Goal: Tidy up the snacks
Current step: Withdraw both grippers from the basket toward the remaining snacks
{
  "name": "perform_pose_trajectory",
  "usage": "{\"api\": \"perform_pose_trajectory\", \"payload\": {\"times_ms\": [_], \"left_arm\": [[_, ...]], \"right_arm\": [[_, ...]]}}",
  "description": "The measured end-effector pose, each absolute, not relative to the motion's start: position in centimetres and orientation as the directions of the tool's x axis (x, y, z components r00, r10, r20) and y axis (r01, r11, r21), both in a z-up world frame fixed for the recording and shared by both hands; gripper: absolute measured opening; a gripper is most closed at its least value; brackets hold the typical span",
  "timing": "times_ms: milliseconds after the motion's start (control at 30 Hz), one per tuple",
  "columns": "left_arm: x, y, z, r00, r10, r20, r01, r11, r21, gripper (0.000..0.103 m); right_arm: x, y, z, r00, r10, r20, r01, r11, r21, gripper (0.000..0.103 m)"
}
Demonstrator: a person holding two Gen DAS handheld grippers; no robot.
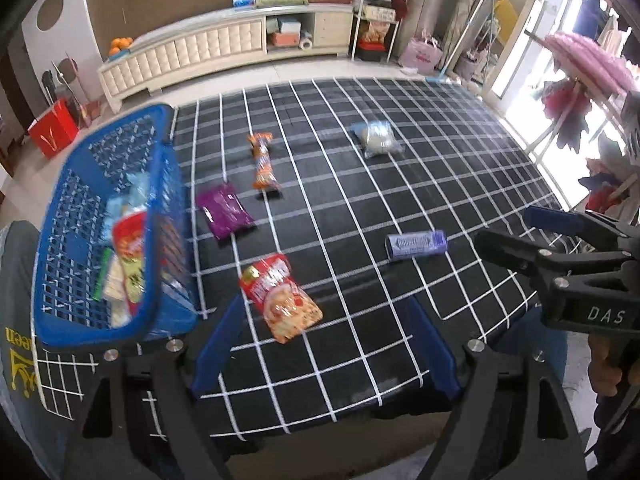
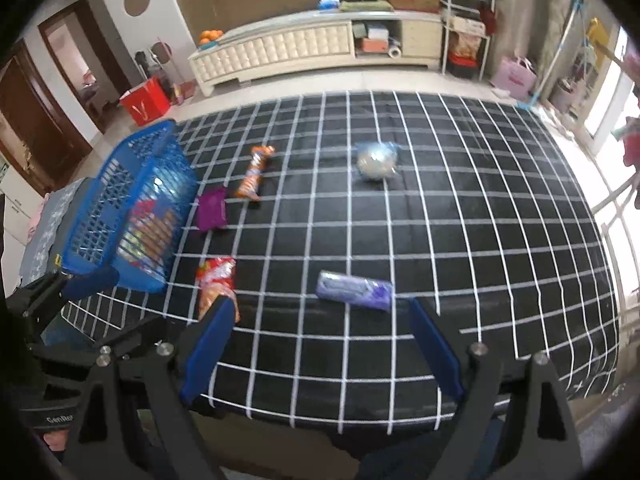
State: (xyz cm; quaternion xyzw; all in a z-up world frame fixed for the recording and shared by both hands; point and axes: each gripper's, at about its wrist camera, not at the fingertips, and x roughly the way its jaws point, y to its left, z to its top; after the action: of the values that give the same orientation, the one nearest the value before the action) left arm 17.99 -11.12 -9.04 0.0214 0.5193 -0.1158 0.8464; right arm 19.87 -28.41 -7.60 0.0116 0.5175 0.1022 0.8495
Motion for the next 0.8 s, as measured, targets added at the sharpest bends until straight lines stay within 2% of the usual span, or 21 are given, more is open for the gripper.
{"api": "perform_pose_trajectory", "payload": {"times_ms": [367,667,800], "left_arm": [[20.3,-12.0,-15.2,0.320,-0.142,-0.937,0.132,0.986,-0.105,0.081],[23.2,-10.4,-19.5,0.250,-0.057,-0.967,0.018,0.998,-0.055,0.081],[24.3,-9.8,-20.9,0.243,-0.057,-0.968,-0.012,0.998,-0.062,0.081]], "right_arm": [[20.9,-29.5,-12.4,0.373,0.188,-0.909,-0.154,0.978,0.139,0.091],[22.4,-29.1,-15.2,0.322,0.244,-0.915,-0.182,0.964,0.193,0.091],[22.9,-29.6,-16.2,0.308,0.255,-0.916,-0.177,0.962,0.208,0.091]]}}
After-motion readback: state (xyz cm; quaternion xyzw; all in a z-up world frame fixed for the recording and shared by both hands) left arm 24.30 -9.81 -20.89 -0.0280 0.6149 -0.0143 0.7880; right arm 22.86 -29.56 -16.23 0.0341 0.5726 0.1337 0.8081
